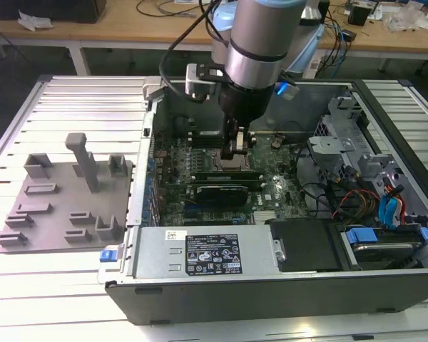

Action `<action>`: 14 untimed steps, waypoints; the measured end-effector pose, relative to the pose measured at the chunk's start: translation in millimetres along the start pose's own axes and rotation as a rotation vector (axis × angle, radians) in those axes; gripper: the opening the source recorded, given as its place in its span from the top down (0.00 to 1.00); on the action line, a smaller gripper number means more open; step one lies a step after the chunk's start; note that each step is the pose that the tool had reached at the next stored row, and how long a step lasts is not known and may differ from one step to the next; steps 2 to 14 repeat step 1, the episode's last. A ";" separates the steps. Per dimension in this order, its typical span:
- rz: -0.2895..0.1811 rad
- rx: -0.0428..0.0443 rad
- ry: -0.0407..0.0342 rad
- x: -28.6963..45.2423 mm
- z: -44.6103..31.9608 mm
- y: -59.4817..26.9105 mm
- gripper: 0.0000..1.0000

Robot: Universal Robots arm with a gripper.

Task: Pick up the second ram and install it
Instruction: 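Press down the second ram until it locks into place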

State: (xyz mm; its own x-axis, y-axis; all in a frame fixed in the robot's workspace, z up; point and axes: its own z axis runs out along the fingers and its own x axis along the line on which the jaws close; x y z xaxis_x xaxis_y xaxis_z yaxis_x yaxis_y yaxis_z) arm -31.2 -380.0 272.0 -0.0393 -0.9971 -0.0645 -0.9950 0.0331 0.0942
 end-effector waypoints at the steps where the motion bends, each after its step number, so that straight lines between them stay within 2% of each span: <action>1: 0.000 0.0000 -0.0001 0.0 0.0 0.0 0.92; 14: 0.000 0.0000 -0.0001 0.0 0.0 0.0 0.92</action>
